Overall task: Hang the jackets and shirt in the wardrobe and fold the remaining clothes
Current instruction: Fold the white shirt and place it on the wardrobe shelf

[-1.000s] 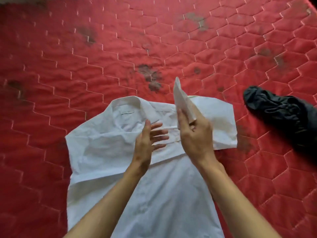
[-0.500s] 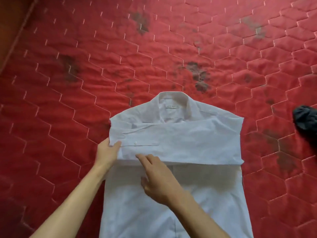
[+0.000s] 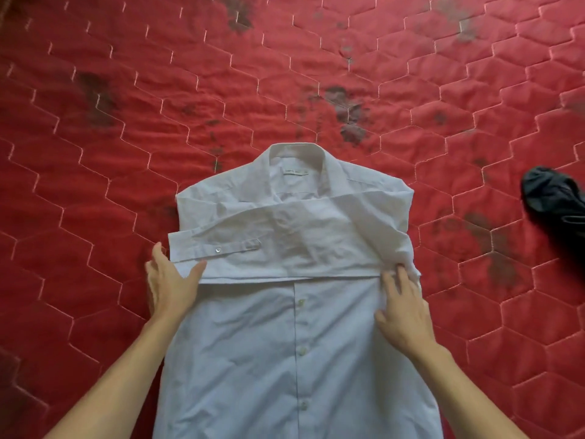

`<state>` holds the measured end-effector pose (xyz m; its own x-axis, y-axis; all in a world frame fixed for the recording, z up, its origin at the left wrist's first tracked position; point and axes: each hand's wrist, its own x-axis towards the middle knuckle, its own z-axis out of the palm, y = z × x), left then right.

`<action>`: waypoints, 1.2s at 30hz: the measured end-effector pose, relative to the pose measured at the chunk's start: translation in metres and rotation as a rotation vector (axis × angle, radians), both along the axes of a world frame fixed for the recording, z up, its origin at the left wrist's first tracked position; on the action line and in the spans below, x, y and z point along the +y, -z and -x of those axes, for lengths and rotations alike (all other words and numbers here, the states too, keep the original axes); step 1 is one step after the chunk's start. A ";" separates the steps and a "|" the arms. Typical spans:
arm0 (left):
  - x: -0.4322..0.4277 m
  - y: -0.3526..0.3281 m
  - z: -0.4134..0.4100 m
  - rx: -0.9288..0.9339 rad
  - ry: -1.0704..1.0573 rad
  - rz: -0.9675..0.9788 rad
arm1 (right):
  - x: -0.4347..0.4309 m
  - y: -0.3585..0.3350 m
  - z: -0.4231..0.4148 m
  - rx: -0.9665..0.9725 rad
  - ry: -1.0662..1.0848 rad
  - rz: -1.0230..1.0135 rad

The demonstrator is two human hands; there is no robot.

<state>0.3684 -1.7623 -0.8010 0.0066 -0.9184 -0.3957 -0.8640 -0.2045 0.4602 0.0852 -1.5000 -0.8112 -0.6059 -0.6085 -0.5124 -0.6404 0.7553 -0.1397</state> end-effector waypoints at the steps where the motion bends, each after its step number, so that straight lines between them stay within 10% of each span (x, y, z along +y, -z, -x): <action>1: 0.005 0.000 -0.002 -0.014 -0.019 -0.004 | 0.006 -0.003 0.005 0.005 0.021 -0.026; 17: 0.150 0.005 -0.084 -0.228 -0.050 -0.218 | 0.141 -0.005 -0.033 -0.363 0.446 0.217; 24: 0.203 -0.002 -0.134 -0.103 0.061 -0.421 | 0.226 -0.015 -0.077 -0.695 0.512 0.051; 36: 0.296 -0.032 -0.235 0.115 -0.118 -0.556 | 0.307 -0.047 -0.159 -0.661 0.738 0.278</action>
